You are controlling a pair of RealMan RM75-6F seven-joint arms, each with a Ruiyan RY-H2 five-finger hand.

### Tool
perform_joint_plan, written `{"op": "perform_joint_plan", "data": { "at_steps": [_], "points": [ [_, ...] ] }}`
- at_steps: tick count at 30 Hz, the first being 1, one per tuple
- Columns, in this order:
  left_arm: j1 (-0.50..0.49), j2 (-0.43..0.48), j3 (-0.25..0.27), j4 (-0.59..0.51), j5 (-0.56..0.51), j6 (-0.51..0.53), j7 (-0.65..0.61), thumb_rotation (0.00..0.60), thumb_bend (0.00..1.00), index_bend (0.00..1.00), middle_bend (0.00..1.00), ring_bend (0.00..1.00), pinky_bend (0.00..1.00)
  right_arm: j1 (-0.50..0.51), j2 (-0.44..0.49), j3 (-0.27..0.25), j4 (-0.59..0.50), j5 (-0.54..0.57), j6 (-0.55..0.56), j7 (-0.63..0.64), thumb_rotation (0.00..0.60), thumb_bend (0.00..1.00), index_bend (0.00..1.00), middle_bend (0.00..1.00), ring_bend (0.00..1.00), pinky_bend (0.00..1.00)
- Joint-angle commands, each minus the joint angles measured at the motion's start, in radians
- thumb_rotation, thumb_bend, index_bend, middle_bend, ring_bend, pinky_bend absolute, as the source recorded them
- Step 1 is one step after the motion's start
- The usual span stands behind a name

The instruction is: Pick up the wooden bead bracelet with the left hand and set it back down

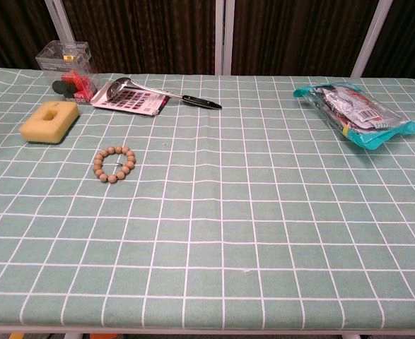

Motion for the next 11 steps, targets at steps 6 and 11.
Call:
{"op": "perform_joint_plan", "data": {
  "at_steps": [6,11],
  "points": [
    [0.145,0.099,0.107,-0.18,-0.042,0.022,0.056,0.6,0.14,0.2,0.16,0.03,0.02,0.025,-0.018,-0.01,0.006,-0.037,-0.009,-0.021,0.6,0.17,0.0,0.0,0.0,0.0],
    [0.183,0.068,0.119,-0.186,-0.01,0.071,0.083,0.6,0.14,0.15,0.11,0.01,0.0,0.03,-0.026,-0.006,-0.006,-0.036,-0.005,-0.066,0.6,0.18,0.0,0.0,0.0,0.0]
  ]
}}
